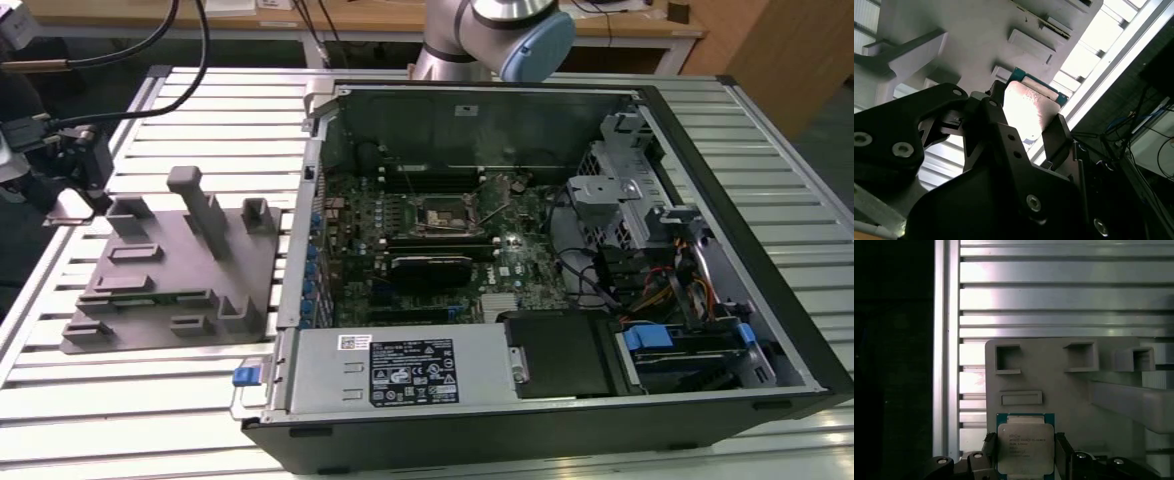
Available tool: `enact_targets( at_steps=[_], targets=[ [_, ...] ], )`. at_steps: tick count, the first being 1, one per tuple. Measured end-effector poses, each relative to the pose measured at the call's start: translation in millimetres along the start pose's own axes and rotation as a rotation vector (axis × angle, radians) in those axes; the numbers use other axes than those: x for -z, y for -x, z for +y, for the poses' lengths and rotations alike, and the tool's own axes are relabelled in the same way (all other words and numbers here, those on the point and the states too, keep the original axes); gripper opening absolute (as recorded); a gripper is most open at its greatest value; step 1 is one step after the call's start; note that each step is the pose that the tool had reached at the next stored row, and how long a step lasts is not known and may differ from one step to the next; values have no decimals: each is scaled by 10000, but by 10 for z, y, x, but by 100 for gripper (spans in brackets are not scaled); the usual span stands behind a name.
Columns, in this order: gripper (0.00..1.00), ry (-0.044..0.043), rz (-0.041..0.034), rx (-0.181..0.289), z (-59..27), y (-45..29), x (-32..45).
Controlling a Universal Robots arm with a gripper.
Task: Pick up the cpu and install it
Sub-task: 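Pick up the cpu and move it towards the insertion slot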
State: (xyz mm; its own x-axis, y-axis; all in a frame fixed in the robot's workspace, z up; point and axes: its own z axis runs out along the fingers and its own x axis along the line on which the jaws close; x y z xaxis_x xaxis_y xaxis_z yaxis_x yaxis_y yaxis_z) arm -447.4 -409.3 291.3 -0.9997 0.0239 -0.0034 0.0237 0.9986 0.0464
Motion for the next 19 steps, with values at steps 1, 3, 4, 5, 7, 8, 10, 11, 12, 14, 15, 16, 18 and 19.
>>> enact_targets(
  at_steps=[1,3,4,5,7,8,10,11,12,14,15,16,18,19],
  targets=[
    [54,1,0,0,1,0,8],
    [54,1,-1,0,1,0,25],
    [54,0,-1,0,2,0,34],
    [54,0,0,0,2,0,44],
    [54,0,0,0,4,0,68],
    [54,0,-1,0,5,0,80],
    [54,1,-1,0,7,0,105],
    [54,0,0,0,9,1,119],
    [54,0,1,0,10,1,132],
    [54,0,-1,0,12,0,158],
    [54,0,0,0,12,0,170],
    [54,1,0,0,14,1,183],
    [54,0,-1,0,16,1,209],
    [54,0,-1,0,17,1,223]
  ],
)
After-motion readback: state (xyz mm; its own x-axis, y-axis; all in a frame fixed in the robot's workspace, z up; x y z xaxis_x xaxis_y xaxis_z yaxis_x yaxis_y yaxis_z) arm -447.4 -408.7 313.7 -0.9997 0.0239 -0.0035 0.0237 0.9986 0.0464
